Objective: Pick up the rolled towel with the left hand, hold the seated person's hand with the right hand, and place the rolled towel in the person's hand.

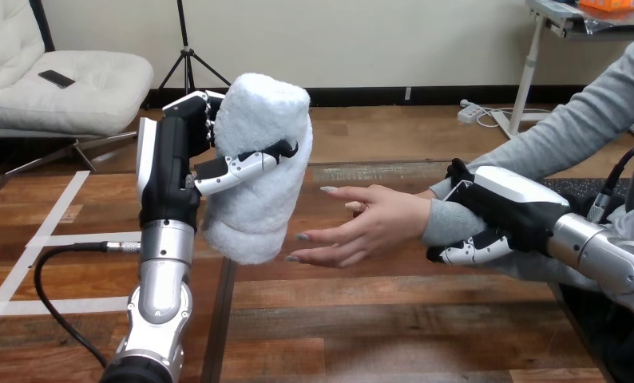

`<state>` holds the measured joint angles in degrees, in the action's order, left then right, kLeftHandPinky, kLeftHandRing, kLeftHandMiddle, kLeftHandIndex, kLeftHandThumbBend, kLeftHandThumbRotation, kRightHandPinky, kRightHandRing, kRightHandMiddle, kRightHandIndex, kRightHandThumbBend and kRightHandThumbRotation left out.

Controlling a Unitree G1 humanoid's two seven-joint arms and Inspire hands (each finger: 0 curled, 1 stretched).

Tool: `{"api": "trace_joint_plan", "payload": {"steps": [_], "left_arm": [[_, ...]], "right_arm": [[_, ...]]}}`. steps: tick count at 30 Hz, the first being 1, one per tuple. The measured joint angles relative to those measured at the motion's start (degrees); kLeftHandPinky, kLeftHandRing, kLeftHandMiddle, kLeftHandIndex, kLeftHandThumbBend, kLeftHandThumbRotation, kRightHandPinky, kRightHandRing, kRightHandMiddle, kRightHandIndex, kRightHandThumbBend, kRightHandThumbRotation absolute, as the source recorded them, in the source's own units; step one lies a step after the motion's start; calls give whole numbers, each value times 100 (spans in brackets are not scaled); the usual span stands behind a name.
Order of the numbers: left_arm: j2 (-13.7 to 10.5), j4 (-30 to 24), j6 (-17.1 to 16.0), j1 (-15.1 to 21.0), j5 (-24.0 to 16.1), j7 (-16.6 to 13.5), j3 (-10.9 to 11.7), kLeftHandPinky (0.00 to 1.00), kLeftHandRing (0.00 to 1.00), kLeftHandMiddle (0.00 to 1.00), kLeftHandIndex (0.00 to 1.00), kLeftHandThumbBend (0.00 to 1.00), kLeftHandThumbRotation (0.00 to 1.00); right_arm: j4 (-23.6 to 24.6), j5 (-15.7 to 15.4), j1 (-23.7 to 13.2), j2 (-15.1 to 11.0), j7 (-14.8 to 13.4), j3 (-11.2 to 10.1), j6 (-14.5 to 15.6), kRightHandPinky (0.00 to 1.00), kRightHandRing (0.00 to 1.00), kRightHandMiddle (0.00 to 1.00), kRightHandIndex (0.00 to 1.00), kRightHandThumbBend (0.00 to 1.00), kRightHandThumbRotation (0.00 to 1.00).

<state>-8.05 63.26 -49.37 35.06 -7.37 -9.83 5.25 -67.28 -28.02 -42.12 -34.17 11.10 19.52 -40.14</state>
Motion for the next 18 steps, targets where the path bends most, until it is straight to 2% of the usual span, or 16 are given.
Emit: {"api": "trace_joint_plan", "payload": {"steps": [18], "left_arm": [[103,54,0,31,33,117,12,33,36,41,41,59,0]], "right_arm": [[110,87,-13,49,89,-8,98,14,19,24,26,48,28]]}}
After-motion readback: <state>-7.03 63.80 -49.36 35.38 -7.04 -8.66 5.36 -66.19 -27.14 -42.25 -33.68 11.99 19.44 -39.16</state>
